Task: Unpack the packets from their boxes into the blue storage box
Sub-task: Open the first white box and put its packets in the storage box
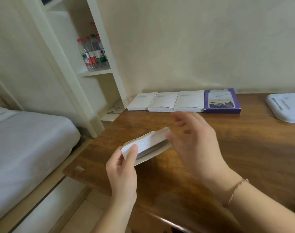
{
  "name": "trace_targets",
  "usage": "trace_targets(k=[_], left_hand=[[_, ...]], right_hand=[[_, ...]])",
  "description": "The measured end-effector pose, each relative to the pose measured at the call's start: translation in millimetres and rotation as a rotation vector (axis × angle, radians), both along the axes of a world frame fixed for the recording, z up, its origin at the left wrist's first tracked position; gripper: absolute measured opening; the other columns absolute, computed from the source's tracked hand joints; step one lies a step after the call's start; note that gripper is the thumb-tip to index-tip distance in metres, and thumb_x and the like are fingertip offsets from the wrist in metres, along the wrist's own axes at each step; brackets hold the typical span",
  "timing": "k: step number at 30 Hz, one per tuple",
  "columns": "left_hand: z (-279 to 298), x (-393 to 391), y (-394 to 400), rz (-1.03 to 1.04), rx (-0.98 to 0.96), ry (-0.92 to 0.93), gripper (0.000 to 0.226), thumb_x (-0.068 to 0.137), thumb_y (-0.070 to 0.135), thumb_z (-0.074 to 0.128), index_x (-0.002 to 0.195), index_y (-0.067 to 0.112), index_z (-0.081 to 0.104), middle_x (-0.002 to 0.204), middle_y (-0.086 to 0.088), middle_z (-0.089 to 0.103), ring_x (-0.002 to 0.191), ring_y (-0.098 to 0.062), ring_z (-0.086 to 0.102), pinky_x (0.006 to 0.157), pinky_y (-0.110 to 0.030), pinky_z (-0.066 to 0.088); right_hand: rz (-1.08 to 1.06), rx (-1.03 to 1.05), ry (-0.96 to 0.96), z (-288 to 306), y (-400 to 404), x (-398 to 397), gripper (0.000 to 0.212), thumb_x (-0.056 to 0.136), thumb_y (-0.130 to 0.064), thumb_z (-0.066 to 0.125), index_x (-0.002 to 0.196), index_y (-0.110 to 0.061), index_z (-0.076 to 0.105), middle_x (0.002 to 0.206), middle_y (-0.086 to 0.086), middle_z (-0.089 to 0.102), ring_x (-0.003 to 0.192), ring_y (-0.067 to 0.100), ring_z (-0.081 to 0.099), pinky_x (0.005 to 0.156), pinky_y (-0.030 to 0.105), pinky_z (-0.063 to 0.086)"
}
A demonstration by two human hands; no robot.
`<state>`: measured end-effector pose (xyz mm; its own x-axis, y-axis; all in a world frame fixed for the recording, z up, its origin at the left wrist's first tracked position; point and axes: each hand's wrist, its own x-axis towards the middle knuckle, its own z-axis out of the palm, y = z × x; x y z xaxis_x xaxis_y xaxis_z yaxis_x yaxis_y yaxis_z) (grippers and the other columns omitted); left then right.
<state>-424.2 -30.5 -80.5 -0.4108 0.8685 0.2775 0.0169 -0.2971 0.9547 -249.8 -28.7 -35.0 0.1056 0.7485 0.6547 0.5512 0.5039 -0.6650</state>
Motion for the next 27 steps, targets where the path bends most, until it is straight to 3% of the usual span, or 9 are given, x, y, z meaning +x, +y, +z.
trace_targets(k=[2,4,7,10,13,15,18,22,27], left_hand=[[9.4,-4.8,6.0,-0.053,-0.064,-0.091,0.013,0.078,0.041,0.073,0.089,0.035,0.075,0.09,0.011,0.073,0.094,-0.012,0.068,0.073,-0.024,0.056],[16.2,-7.3,8.1,-0.093,-0.093,-0.091,0.013,0.075,0.042,0.074,0.088,0.041,0.075,0.09,0.011,0.074,0.096,-0.015,0.068,0.08,-0.032,0.056],[20.3,-5.5,6.0,-0.115,-0.097,-0.046,0.021,0.066,0.049,0.073,0.086,0.043,0.074,0.09,0.012,0.074,0.096,-0.015,0.069,0.081,-0.033,0.056],[20.7,-2.7,3.3,-0.126,-0.076,0.006,0.02,0.066,0.05,0.07,0.085,0.045,0.074,0.088,0.013,0.074,0.091,-0.004,0.068,0.072,-0.026,0.055],[21.8,-1.6,4.1,-0.128,-0.072,0.026,0.009,0.074,0.045,0.072,0.083,0.047,0.074,0.085,0.016,0.073,0.088,0.002,0.066,0.061,-0.015,0.052],[21.5,-0.7,4.7,-0.124,-0.065,0.035,0.01,0.073,0.047,0.072,0.083,0.049,0.074,0.085,0.018,0.072,0.089,0.005,0.065,0.057,-0.01,0.051],[18.5,0.0,5.5,-0.114,-0.052,0.082,0.017,0.068,0.053,0.07,0.085,0.052,0.072,0.086,0.021,0.072,0.092,0.007,0.063,0.058,-0.009,0.05],[17.0,0.0,8.9,-0.125,-0.06,0.082,0.021,0.065,0.054,0.07,0.086,0.052,0.072,0.087,0.021,0.071,0.093,0.007,0.062,0.057,-0.011,0.051],[18.7,5.0,19.5,-0.118,-0.084,0.02,0.013,0.08,0.037,0.074,0.082,0.05,0.073,0.086,0.017,0.072,0.089,-0.001,0.066,0.058,-0.013,0.052]], right_hand=[[-0.018,0.225,-0.134,-3.6,-10.9,2.7,0.018,0.09,-0.02,0.064,0.107,-0.02,0.069,0.103,-0.008,0.066,0.088,0.003,0.059,0.07,0.026,0.056],[0.087,0.276,-0.37,-11.1,-19.8,1.5,0.014,0.089,-0.021,0.064,0.1,-0.021,0.073,0.105,-0.009,0.069,0.075,0.002,0.062,0.058,0.022,0.053],[0.164,0.081,-0.563,-12.3,-21.3,-7.0,0.022,0.094,-0.032,0.054,0.109,-0.028,0.07,0.114,-0.015,0.068,0.071,0.006,0.066,0.05,0.022,0.053],[0.083,-0.036,-0.649,-13.7,-14.7,-13.3,0.026,0.098,-0.042,0.042,0.11,-0.032,0.063,0.106,-0.017,0.065,0.062,0.011,0.061,0.047,0.02,0.046],[0.035,-0.071,-0.737,-18.8,-12.7,-12.8,0.008,0.088,-0.035,0.065,0.092,-0.028,0.069,0.085,-0.012,0.067,0.048,0.012,0.057,0.038,0.014,0.021],[0.006,-0.021,-0.735,-22.4,-10.3,-10.1,0.012,0.076,-0.02,0.08,0.083,-0.025,0.071,0.073,-0.009,0.066,0.044,0.013,0.056,0.035,0.015,0.028],[0.037,0.08,-0.668,-30.7,-11.0,-2.7,0.026,0.069,-0.001,0.081,0.087,-0.018,0.074,0.08,-0.003,0.07,0.056,0.016,0.063,0.042,0.024,0.05],[0.063,0.253,-0.588,-41.1,-23.4,10.3,0.031,0.068,0.006,0.08,0.094,-0.011,0.073,0.094,0.005,0.071,0.071,0.023,0.067,0.046,0.033,0.055],[-0.012,0.206,-0.446,-38.1,-30.0,16.7,0.03,0.068,0.012,0.078,0.092,-0.006,0.074,0.099,0.01,0.072,0.084,0.029,0.072,0.048,0.034,0.059]])
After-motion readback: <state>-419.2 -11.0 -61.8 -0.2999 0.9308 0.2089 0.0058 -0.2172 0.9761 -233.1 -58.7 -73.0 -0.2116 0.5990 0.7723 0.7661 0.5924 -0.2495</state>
